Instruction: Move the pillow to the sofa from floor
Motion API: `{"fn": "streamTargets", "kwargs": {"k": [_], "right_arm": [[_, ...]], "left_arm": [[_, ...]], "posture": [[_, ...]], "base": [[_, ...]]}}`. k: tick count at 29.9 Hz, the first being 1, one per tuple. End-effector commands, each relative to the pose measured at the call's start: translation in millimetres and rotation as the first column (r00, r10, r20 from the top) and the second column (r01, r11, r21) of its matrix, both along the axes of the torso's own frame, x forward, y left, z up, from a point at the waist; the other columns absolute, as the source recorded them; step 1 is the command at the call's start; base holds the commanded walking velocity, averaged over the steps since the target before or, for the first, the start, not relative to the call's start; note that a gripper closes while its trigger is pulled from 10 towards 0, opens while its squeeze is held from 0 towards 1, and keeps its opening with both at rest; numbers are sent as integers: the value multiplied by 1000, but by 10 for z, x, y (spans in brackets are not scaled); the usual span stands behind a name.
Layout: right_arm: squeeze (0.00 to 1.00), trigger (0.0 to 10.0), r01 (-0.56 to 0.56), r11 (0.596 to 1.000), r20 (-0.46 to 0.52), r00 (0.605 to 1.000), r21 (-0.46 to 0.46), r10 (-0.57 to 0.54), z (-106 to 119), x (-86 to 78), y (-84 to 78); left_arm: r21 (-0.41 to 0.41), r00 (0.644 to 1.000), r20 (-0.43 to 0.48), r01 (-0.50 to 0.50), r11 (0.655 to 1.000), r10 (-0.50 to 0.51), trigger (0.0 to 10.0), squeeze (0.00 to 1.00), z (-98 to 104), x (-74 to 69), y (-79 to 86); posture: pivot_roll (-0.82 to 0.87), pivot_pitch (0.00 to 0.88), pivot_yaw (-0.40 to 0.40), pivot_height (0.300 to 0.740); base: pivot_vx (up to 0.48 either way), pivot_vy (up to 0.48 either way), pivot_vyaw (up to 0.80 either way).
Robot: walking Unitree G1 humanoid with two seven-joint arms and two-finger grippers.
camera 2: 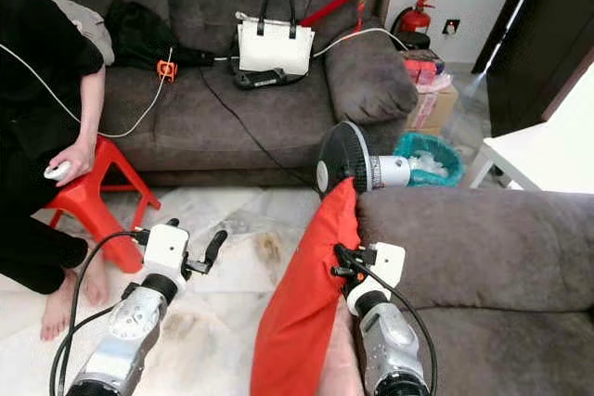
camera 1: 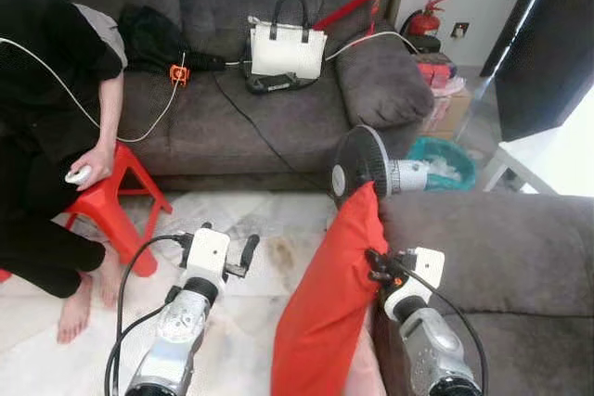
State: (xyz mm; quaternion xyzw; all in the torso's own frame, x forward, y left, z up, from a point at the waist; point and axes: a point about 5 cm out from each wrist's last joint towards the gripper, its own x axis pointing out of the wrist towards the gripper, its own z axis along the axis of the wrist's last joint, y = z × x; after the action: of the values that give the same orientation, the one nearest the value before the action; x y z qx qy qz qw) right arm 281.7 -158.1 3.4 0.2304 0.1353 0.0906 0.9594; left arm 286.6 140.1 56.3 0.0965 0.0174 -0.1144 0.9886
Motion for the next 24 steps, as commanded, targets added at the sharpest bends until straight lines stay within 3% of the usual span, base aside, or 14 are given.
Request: {"fn": "streamTargets", "kwargs": {"k": [1, 13, 20, 24], "right_arm": [[0, 10000, 33, 999, 141, 990, -23, -30, 278, 186, -101], [0, 10000, 34, 999, 135, 990, -26, -30, 269, 178, -98], [0, 10000, 30, 999, 132, 991, -25, -26, 263, 176, -87], [0, 10000, 26, 999, 131, 991, -23, -23, 265, 180, -81]], "left_arm": [[7, 1000, -11, 5, 1000, -4, 10000, 0, -24, -5, -12], [10, 1000, -8, 6, 1000, -6, 10000, 0, -25, -8, -15], [-22, 1000, -14, -4, 1000, 4, 10000, 0, -32, -11, -22], [-33, 1000, -16, -9, 999, 9, 10000, 0, -32, -12, -21]], "posture": [[140, 0, -51, 740], [139, 0, -50, 740], [138, 0, -51, 740], [139, 0, -54, 740]], "base": [[0, -322, 0], [0, -318, 0], [0, 0, 0], [0, 388, 0]]}}
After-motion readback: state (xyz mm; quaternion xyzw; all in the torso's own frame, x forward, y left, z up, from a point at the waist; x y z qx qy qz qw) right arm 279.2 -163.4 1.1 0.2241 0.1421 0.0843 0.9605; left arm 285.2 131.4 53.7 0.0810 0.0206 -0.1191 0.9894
